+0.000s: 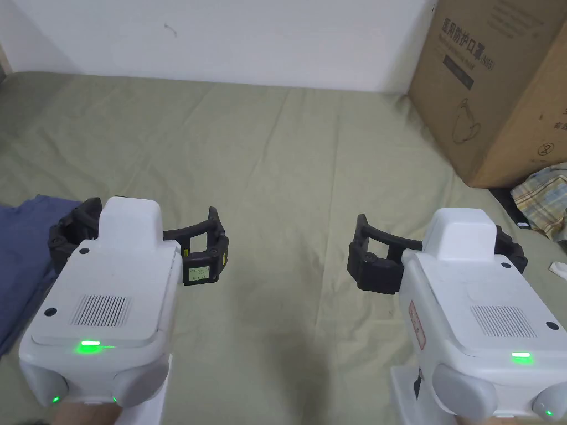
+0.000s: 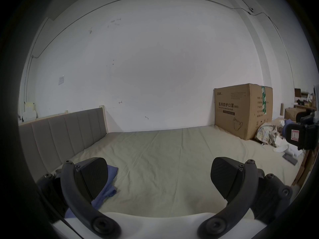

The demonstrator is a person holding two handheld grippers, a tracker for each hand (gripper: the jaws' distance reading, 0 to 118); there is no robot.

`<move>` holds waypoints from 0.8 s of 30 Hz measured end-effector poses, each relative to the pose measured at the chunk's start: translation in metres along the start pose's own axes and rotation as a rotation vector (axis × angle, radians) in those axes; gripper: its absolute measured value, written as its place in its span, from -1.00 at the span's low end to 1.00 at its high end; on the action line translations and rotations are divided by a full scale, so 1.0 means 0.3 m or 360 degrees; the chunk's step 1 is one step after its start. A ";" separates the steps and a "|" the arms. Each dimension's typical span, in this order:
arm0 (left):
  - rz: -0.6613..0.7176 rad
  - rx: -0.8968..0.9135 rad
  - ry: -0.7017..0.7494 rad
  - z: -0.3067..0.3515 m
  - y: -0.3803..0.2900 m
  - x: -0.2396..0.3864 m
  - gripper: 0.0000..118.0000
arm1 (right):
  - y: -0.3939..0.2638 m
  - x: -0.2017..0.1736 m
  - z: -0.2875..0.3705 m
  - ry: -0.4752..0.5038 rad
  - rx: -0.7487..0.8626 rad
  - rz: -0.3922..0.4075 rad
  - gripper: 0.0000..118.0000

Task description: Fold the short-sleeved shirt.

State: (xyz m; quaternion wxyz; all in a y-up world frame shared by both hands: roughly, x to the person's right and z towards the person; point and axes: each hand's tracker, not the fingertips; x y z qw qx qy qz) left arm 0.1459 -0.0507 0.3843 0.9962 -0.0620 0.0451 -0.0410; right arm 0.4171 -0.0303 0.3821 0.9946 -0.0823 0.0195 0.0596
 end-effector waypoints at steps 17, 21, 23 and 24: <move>-0.2523 0.0833 0.0063 -0.078 -0.003 0.061 1.00 | 0.034 -0.090 -0.092 0.0205 0.0566 0.2546 0.98; -0.1078 0.0302 -0.0001 -0.089 0.185 -0.012 1.00 | 0.208 -0.029 -0.131 0.0196 0.0100 0.1096 0.99; -0.0369 0.0198 0.0017 -0.105 0.240 -0.077 1.00 | 0.235 0.038 -0.147 0.0240 -0.0006 0.0381 0.99; -0.0176 0.0196 -0.0009 -0.109 0.236 -0.101 1.00 | 0.227 0.055 -0.153 0.0224 -0.0026 0.0181 0.99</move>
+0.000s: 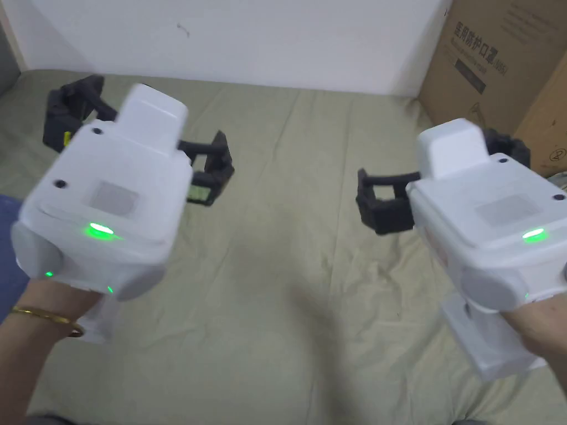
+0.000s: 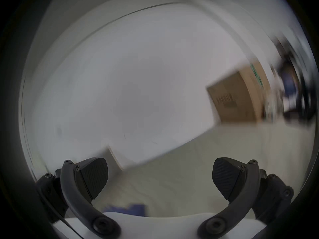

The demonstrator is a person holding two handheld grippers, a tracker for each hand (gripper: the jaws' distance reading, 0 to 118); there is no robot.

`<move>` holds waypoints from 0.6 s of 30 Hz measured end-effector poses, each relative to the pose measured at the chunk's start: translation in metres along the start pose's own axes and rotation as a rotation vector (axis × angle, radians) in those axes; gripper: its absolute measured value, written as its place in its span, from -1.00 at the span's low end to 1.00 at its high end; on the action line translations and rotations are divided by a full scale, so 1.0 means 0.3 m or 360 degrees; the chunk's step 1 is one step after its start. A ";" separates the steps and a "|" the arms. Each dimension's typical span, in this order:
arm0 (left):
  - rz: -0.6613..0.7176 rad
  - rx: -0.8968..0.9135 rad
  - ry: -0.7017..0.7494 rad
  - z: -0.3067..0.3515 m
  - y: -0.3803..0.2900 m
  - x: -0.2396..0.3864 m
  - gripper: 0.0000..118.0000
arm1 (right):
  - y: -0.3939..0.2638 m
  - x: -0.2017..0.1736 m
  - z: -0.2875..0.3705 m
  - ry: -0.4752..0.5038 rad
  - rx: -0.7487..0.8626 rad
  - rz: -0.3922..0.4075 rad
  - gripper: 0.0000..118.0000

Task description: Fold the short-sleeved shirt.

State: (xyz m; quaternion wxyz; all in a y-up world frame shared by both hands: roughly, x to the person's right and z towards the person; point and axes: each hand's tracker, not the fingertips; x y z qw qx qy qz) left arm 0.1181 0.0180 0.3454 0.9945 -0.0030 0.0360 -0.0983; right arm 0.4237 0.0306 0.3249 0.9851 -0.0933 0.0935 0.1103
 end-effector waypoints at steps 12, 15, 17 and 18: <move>0.0279 -0.0133 0.0116 0.086 -0.175 0.038 1.00 | -0.196 -0.047 0.033 -0.0168 0.0015 -0.0399 0.99; 0.0231 -0.0148 0.0113 0.081 -0.201 0.048 1.00 | -0.206 -0.066 0.041 -0.0134 0.0001 -0.0358 0.99; 0.0235 -0.0154 0.0100 0.081 -0.201 0.048 1.00 | -0.206 -0.071 0.043 -0.0118 -0.0008 -0.0363 0.99; 0.0235 -0.0158 0.0096 0.081 -0.205 0.051 1.00 | -0.207 -0.072 0.045 -0.0118 -0.0009 -0.0366 0.99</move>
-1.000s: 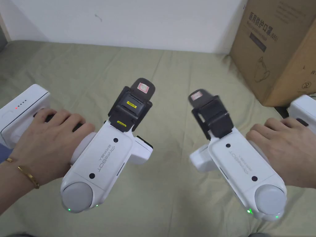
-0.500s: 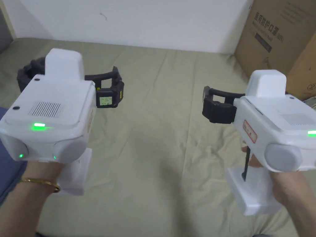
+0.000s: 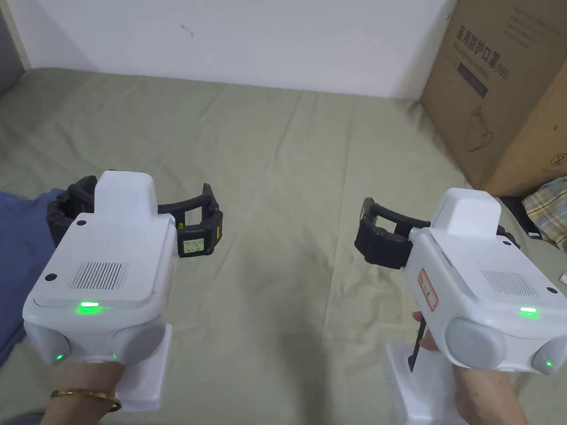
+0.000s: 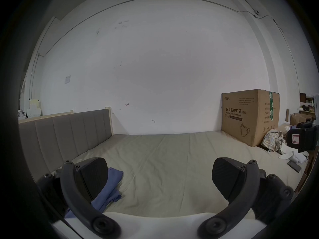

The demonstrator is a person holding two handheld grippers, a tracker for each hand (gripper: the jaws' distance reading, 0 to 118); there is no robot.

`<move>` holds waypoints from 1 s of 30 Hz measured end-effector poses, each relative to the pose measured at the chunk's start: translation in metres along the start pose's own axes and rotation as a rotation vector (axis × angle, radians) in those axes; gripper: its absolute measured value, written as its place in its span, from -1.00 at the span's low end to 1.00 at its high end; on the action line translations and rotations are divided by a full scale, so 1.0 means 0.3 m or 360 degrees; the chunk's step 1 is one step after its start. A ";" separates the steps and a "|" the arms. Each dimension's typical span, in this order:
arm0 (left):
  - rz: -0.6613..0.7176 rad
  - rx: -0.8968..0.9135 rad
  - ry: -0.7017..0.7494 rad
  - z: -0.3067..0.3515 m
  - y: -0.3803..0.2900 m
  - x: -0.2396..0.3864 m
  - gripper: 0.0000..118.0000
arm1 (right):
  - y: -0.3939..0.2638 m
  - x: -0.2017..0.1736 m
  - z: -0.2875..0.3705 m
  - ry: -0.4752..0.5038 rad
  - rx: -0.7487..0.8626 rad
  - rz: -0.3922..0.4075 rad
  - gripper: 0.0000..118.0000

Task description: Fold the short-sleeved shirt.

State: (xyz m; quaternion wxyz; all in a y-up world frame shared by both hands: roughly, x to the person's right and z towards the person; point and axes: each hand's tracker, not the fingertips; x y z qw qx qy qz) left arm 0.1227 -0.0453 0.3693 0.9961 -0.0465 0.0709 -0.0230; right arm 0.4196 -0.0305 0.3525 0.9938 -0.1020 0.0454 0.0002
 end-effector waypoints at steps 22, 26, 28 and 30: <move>-0.0061 -0.0021 -0.0064 0.013 0.018 0.039 -1.00 | 0.013 -0.023 0.031 0.0008 0.0033 0.0096 -1.00; -0.0040 -0.0022 -0.0061 0.011 0.024 0.039 -1.00 | 0.017 -0.019 0.032 0.0017 0.0020 0.0085 -1.00; -0.0043 -0.0017 -0.0062 0.013 0.024 0.037 -1.00 | 0.018 -0.017 0.033 0.0020 0.0018 0.0079 -1.00; -0.0041 -0.0015 -0.0067 0.012 0.027 0.038 -1.00 | 0.021 -0.016 0.035 0.0020 0.0019 0.0076 -1.00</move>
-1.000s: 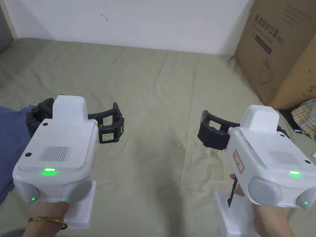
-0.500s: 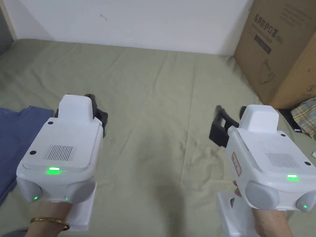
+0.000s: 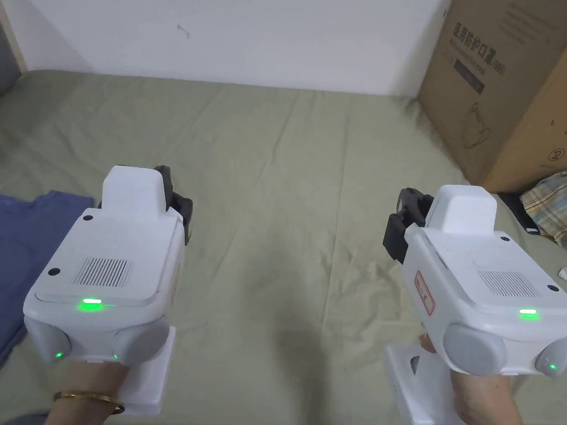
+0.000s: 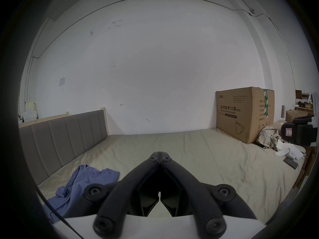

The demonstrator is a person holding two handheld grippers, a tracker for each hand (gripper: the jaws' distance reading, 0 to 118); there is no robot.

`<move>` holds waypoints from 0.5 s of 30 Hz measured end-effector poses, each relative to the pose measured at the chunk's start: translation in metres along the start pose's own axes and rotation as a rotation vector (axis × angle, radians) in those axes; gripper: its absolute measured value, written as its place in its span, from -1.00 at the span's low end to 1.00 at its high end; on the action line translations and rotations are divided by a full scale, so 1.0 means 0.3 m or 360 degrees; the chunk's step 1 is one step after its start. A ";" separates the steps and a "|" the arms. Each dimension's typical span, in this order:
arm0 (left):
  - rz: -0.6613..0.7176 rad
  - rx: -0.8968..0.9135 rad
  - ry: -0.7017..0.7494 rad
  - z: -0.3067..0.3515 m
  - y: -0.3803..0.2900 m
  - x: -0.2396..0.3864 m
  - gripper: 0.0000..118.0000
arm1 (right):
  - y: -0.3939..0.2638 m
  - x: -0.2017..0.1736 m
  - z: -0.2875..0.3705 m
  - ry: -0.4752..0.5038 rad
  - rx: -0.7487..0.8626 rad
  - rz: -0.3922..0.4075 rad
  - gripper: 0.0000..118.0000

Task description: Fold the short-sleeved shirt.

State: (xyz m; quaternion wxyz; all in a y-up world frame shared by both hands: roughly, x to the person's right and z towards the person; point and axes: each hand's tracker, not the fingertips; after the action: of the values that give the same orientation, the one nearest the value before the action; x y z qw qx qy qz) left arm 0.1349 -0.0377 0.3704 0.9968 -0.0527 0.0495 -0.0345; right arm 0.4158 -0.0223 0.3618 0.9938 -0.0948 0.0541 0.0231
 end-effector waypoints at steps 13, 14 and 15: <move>0.0006 0.0001 -0.0015 0.001 0.006 0.008 -1.00 | 0.012 0.005 0.004 0.0011 0.0012 0.0005 -1.00; 0.0009 0.0002 -0.0017 0.003 0.007 0.007 -1.00 | 0.012 0.005 0.004 0.0016 0.0012 0.0005 -1.00; 0.0009 0.0004 -0.0019 0.004 0.007 0.008 -1.00 | 0.012 0.005 0.004 0.0018 0.0013 0.0004 -1.00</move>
State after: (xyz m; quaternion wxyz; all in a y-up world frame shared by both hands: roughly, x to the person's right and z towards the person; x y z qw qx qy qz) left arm 0.1375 -0.0356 0.3711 0.9972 -0.0517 0.0437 -0.0316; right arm 0.4172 -0.0183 0.3622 0.9938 -0.0908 0.0600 0.0235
